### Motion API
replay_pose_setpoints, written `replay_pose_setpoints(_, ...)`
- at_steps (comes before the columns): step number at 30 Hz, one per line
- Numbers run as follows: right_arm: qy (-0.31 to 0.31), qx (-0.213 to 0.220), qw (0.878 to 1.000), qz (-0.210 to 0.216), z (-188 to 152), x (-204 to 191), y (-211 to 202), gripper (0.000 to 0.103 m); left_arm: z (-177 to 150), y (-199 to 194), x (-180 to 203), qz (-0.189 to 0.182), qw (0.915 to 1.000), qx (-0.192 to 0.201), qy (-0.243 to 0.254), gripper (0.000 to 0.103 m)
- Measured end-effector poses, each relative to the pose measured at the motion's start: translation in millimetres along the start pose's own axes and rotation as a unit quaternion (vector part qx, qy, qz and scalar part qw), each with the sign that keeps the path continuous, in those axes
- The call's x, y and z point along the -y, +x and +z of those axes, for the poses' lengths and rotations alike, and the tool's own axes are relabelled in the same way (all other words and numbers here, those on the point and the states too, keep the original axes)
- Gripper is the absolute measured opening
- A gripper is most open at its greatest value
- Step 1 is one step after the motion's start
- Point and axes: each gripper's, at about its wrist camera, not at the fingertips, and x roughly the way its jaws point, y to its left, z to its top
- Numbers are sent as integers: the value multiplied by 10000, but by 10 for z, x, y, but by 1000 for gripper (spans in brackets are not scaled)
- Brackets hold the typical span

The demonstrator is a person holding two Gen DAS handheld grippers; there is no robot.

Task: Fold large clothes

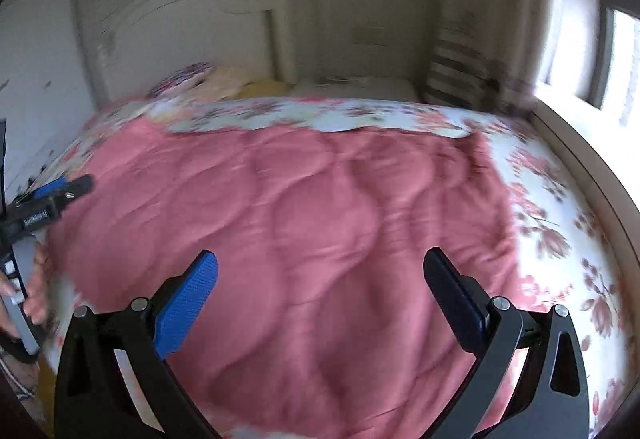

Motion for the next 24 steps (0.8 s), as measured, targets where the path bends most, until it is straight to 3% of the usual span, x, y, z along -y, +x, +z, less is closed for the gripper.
replay_pose_setpoints(3,-577,-419,9974,-129,-103,-334,178,98,-209,98,406,-54,9981,-303,543,101)
replay_pose_setpoints(5,-885,-762,9924,-391,-254,-445,410,99,-414,344,587,252,9930,-711,908,101)
replay_pose_setpoints(10,-889,-788,9923,-353,-300,-438,431,99,-433,402,467,-49,9944,-838,637,101)
replay_pose_setpoints(18,-891,-765,9925,-340,-270,-385,373,98,-401,293,424,27,9949,-843,555,101)
replay_pose_setpoints(21,-622,-647,9952,-378,-219,-184,177,98,-269,109,175,261,9976,-594,242,101)
replay_pose_setpoints(24,-238,-498,9948,-861,-256,147,37,99,-261,90,-205,621,9961,-605,-158,101)
